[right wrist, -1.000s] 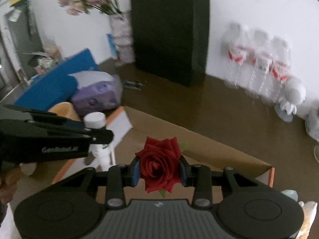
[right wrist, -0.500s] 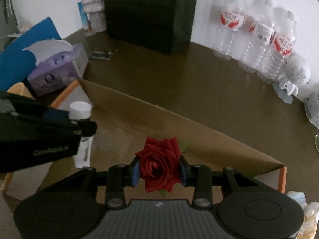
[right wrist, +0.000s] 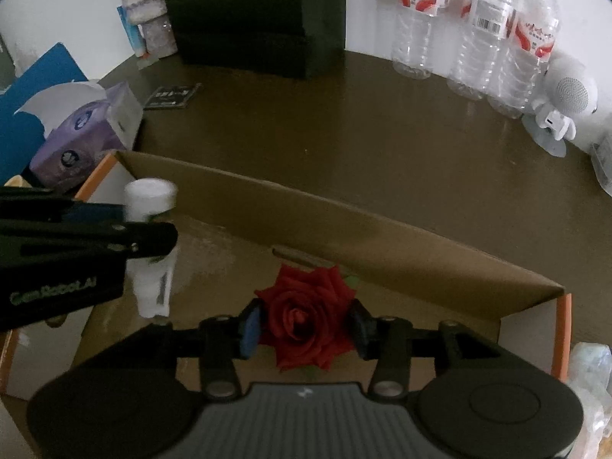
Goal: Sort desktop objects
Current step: 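Open both tools to drop the spray bottle and rose into the box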
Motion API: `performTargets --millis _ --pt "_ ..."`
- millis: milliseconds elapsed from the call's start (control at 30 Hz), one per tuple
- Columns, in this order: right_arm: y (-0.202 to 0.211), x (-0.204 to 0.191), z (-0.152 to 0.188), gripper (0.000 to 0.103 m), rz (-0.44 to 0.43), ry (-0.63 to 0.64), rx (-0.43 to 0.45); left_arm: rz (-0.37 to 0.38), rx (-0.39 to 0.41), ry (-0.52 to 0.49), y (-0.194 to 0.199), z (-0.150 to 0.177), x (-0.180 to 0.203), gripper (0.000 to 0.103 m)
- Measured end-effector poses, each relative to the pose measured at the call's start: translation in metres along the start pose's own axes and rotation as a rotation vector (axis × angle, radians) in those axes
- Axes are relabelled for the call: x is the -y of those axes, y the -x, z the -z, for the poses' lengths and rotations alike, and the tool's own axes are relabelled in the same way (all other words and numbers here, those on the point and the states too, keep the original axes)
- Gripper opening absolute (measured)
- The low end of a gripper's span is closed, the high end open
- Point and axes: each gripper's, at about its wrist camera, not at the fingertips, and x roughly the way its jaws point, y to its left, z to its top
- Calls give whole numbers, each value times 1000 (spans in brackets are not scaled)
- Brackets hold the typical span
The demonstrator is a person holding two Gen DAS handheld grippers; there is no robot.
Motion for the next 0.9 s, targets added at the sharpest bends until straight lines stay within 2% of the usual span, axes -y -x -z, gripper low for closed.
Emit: performTargets --millis 100,167,200,267,300,367,433,500,600,900 --pt "4 0 1 58 -2 -5 8 -6 8 12 4 2 -2 46" --pt "9 -1 2 71 -6 -8 21 -5 23 19 11 3 -4 53" --pt "14 0 2 73 -13 -9 29 -8 37 19 16 4 -4 57" --pt "23 0 3 82 -26 -12 44 -14 65 17 28 7 -4 70" --pt "28 0 4 83 -33 -13 52 -17 79 16 33 8 -4 72" --pt "41 1 6 88 -45 -18 65 -32 97 19 48 12 -2 88" --pt "54 3 11 92 -67 -21 76 -48 105 28 62 17 0 99" --pt "70 4 18 92 -82 -8 88 -45 107 39 77 23 2 101" --pt "96 2 33 102 -93 24 106 -16 125 40 102 33 6 103" --pt "162 -3 83 103 -97 58 101 24 130 45 152 59 18 103"
